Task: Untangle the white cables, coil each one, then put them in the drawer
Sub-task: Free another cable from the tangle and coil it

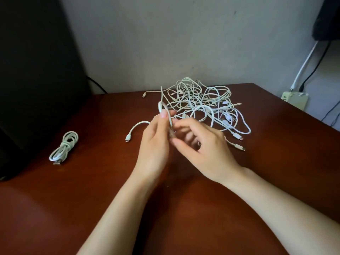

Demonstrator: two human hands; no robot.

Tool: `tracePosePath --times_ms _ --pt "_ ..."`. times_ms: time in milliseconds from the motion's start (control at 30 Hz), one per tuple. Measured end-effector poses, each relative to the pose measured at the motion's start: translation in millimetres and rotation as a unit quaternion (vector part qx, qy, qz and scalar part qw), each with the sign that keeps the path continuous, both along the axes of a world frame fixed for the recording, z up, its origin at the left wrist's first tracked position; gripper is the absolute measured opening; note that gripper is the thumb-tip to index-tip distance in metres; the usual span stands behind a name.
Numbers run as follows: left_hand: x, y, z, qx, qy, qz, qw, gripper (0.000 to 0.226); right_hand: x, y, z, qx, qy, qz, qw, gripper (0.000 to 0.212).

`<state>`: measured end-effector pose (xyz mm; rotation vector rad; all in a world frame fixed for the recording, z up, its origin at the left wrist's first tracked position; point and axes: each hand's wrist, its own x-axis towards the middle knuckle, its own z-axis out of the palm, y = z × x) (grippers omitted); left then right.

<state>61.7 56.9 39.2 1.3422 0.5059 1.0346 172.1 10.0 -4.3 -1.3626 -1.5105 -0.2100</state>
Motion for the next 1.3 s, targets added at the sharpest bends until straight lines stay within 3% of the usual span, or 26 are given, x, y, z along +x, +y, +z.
tracePosePath --times_ms 100,200,433,600,667,767,933,1033,1300 --pt "3 19 -14 -0.003 -0.019 0.038 0.999 0.033 7 -1 3 0.012 -0.017 -0.018 1.0 0.023" --pt "5 39 -23 -0.08 -0.068 0.062 0.993 0.046 18 0 7 0.039 0.006 -0.079 0.996 0.015" --pt "-4 51 -18 -0.162 -0.17 0.056 0.97 0.047 25 2 19 -0.016 0.324 -0.085 0.942 0.022" --pt "-10 59 -22 -0.188 -0.214 0.055 0.957 0.048 16 -1 21 -0.132 0.463 0.047 0.875 0.017" --pt "-13 64 -24 -0.193 -0.216 0.062 0.955 0.049 10 -1 21 -0.154 0.454 0.088 0.873 0.022" --pt "-14 68 -25 -0.194 -0.193 0.07 0.959 0.049 0 -3 21 -0.166 0.393 0.139 0.894 0.013" --pt "-5 61 -35 -0.089 0.009 0.069 0.994 0.031 -10 -8 19 -0.153 0.304 0.17 0.925 0.015" --pt "1 52 -41 -0.004 0.094 0.004 0.996 0.03 -12 -10 18 -0.117 0.284 0.163 0.937 0.017" --pt "4 29 -35 0.03 0.087 -0.225 0.97 0.05 -5 -9 19 -0.068 0.258 0.106 0.958 0.019"
